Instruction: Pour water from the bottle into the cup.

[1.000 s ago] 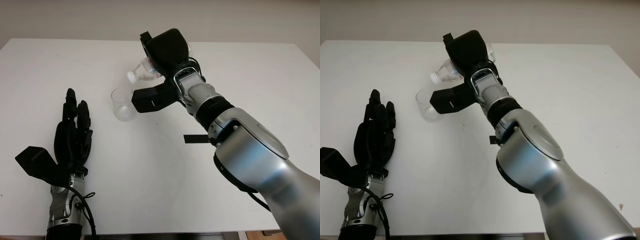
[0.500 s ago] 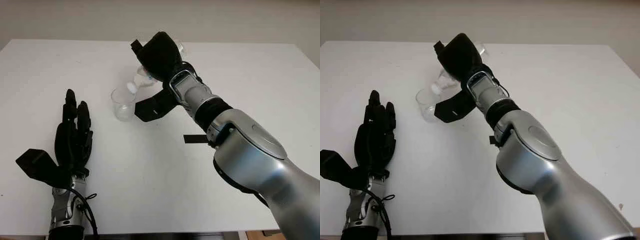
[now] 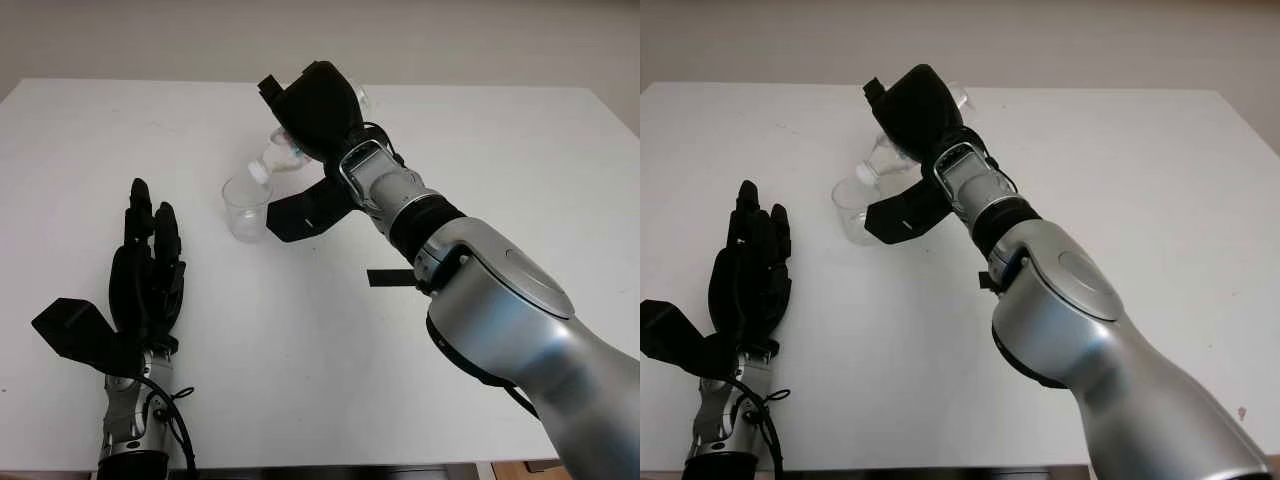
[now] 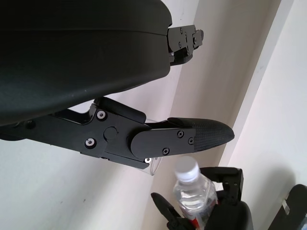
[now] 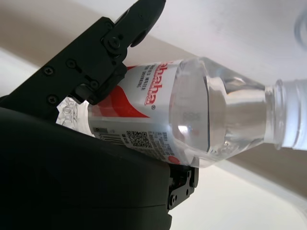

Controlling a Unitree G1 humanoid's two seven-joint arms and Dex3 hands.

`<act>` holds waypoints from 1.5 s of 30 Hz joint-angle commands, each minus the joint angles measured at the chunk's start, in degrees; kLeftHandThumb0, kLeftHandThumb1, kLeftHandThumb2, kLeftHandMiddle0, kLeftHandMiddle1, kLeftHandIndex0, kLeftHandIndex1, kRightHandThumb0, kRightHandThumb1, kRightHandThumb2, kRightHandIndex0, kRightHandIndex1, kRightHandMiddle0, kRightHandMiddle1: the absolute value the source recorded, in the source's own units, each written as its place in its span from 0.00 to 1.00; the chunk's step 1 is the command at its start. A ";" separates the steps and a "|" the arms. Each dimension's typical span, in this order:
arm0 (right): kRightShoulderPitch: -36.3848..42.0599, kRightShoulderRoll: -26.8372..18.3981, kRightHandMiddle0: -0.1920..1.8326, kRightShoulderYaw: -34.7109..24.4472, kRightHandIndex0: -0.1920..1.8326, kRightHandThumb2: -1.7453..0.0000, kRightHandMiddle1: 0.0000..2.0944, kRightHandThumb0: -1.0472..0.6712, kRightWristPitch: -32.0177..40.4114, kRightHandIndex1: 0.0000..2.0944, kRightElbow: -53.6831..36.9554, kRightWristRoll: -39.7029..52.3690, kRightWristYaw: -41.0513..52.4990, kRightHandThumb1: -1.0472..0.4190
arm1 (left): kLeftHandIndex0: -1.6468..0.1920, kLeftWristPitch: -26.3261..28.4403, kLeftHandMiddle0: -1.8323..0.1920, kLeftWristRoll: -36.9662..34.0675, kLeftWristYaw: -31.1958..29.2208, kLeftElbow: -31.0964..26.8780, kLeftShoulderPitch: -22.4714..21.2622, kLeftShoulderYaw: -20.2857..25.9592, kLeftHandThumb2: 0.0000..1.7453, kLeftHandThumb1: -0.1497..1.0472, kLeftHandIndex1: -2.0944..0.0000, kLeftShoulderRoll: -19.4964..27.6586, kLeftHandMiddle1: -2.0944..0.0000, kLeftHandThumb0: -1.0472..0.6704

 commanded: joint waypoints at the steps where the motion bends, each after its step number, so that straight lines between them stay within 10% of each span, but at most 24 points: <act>1: -1.00 -0.18 0.20 -3.26 0.53 0.97 0.78 0.38 -0.60 1.00 -0.77 2.97 -1.81 0.04 | 0.96 0.80 0.97 -0.37 -0.38 2.59 1.95 0.17 0.24 1.00 0.97 -0.63 0.98 0.19; 9: 0.22 -1.45 0.14 -17.92 0.40 0.96 0.99 0.44 -3.90 1.00 -1.48 18.04 1.05 0.00 | 0.96 1.45 0.97 -0.29 -0.57 2.17 1.87 0.54 0.24 1.00 0.97 0.25 0.97 0.19; 17: 6.71 -3.91 0.63 -29.99 0.75 0.94 1.00 0.46 -14.24 1.00 -3.02 30.89 9.37 0.00 | 0.96 2.46 0.97 -0.82 -1.44 1.74 1.57 0.70 0.24 1.00 0.97 0.95 0.97 0.19; 27: 15.94 -5.79 0.68 -46.44 0.73 0.87 1.00 0.45 -18.84 1.00 -8.74 51.00 32.12 0.00 | 0.96 3.98 0.97 -0.82 -2.17 1.18 0.93 0.80 0.25 1.00 0.97 1.82 0.97 0.19; 45: 45.12 -7.53 0.57 -56.11 0.80 0.84 1.00 0.51 10.46 1.00 -63.02 71.54 43.28 0.00 | 0.97 5.89 0.97 -1.33 -3.95 1.01 0.58 0.43 0.25 1.00 0.98 2.54 0.98 0.19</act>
